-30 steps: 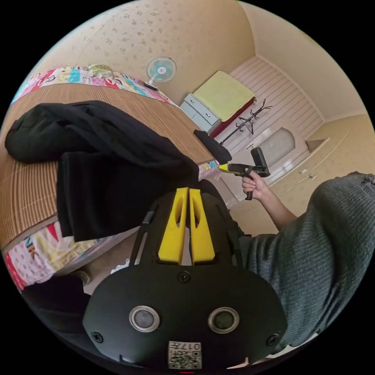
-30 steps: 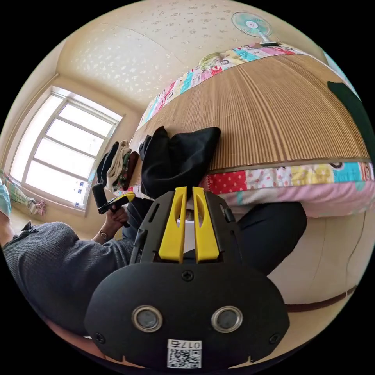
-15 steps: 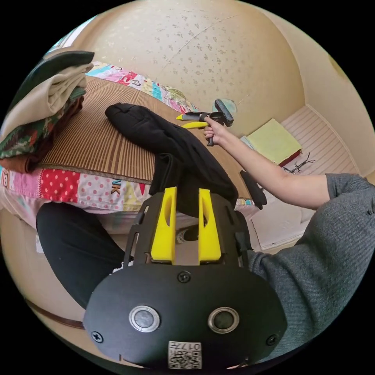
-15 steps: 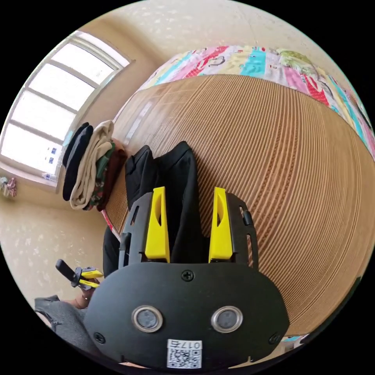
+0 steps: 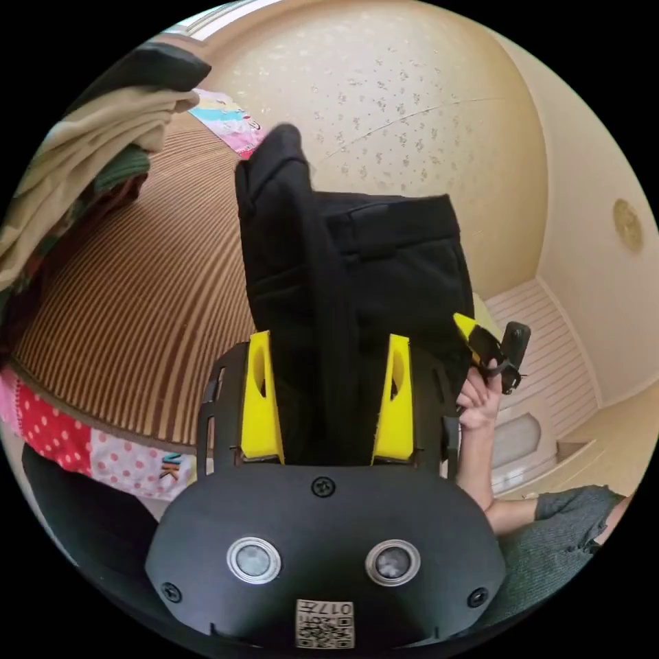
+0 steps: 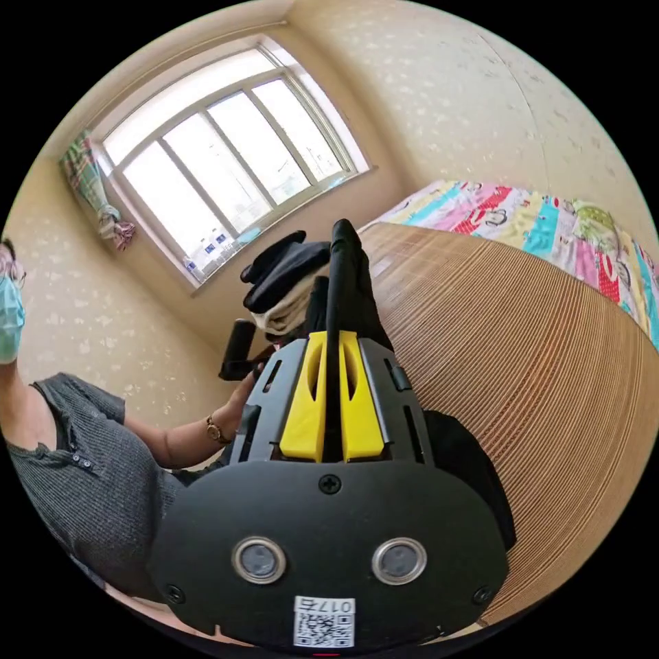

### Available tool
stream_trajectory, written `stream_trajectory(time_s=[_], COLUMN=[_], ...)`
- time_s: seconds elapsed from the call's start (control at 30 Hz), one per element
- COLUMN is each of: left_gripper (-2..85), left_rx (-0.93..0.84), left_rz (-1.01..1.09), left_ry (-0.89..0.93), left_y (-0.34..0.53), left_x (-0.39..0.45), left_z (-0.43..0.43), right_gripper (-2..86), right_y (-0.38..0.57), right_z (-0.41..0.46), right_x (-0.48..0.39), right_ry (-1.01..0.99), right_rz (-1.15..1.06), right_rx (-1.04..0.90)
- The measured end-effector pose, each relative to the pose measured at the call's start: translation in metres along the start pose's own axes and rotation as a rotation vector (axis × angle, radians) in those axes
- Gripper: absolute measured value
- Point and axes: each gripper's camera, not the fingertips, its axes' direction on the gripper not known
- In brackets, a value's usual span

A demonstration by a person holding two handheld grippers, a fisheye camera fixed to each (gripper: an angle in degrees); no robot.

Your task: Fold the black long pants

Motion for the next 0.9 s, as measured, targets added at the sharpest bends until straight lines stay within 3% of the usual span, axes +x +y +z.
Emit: stream_trajectory(time_s=[0.1,0.13,0.27,0.37,0.47,0.63,0.73,0.9], left_gripper=[6.9,4.1,2.8,1.8,1.3,2.3,3.7,4.1], left_rx=[0.066,0.113,0.229,0.404,0.517,0.700,0.745,0.526], left_rz=[-0.017,0.029,0.192,0.459,0.724,0.905,0.864,0.680], left_ry=[-0.146,-0.096,0.061,0.062,0.174,0.175,0.126,0.084], left_y=[0.013,0.022,0.034,0.035,0.039,0.089,0.109,0.024], left_x=[0.021,0.032,0.090,0.179,0.259,0.324,0.314,0.303], left_z=[-0.018,-0.034,-0.088,-0.147,-0.195,-0.225,-0.213,-0.149], right_gripper=[3.0,3.0,3.0,3.1,3.2,3.2,3.2,3.2], right_y=[0.030,0.042,0.089,0.126,0.169,0.238,0.278,0.263], right_z=[-0.070,-0.104,-0.231,-0.308,-0.361,-0.373,-0.344,-0.323], right_x=[-0.053,-0.067,-0.124,-0.183,-0.247,-0.307,-0.313,-0.267], right_ry=[0.097,0.142,0.324,0.308,0.342,0.538,0.654,0.776], right_rz=[-0.053,-0.052,-0.046,-0.035,-0.072,-0.139,-0.201,-0.097], right_rx=[0.127,0.197,0.474,0.698,0.938,1.198,1.314,1.241])
